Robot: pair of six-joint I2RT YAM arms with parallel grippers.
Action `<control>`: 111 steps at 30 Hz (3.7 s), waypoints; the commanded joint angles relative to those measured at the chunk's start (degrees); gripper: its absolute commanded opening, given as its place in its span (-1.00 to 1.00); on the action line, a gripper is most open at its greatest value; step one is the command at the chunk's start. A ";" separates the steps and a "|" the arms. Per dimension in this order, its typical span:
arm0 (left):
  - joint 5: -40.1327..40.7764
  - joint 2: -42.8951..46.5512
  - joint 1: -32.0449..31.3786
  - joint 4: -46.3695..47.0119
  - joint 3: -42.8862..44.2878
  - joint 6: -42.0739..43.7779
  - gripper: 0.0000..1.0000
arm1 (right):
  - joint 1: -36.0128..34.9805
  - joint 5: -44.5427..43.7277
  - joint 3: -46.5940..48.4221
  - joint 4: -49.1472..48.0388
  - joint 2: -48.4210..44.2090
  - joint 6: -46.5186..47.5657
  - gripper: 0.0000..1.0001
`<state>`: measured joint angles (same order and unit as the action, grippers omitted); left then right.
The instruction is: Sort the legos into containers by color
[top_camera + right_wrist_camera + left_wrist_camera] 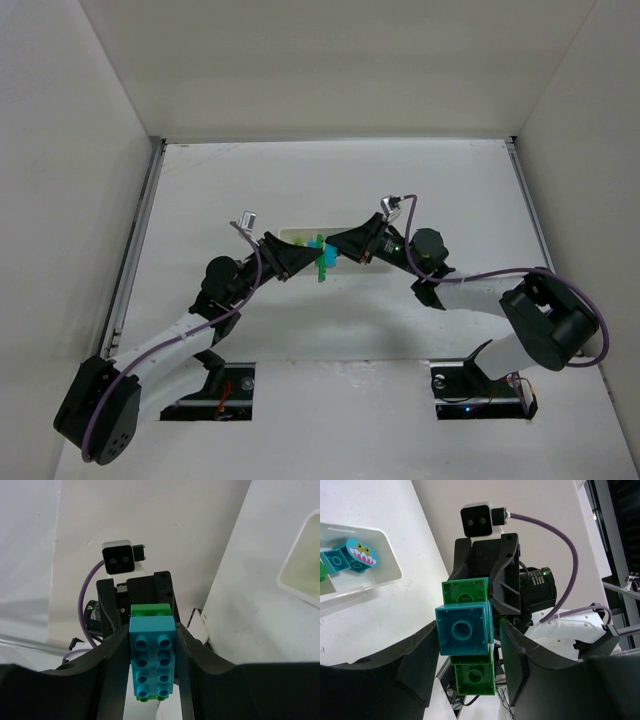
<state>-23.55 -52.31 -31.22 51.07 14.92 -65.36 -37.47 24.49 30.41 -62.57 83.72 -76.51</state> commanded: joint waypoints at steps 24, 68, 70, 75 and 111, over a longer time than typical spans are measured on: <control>-1.15 0.63 -0.73 1.40 2.05 2.96 -0.66 | 1.92 2.23 1.23 -1.68 1.45 -0.75 -0.39; 5.80 -0.07 -0.90 -9.67 4.77 12.72 -0.66 | 3.07 -43.91 16.25 55.71 -1.82 35.47 -0.29; 5.80 -0.42 -0.99 -9.32 4.77 12.72 -0.66 | 2.80 -43.48 16.69 55.27 -0.76 35.03 -0.27; 6.06 -0.77 -1.34 -9.15 4.77 12.72 -0.66 | 2.19 -43.65 17.05 53.69 0.30 34.68 -0.10; 7.38 -5.69 1.83 13.44 0.11 -9.43 -0.63 | -8.01 -7.97 1.31 12.65 -13.59 17.89 0.67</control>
<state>-15.77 -58.00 -29.50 57.01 15.68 -72.27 -45.08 13.13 31.20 -40.16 69.19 -55.61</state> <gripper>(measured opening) 0.341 0.838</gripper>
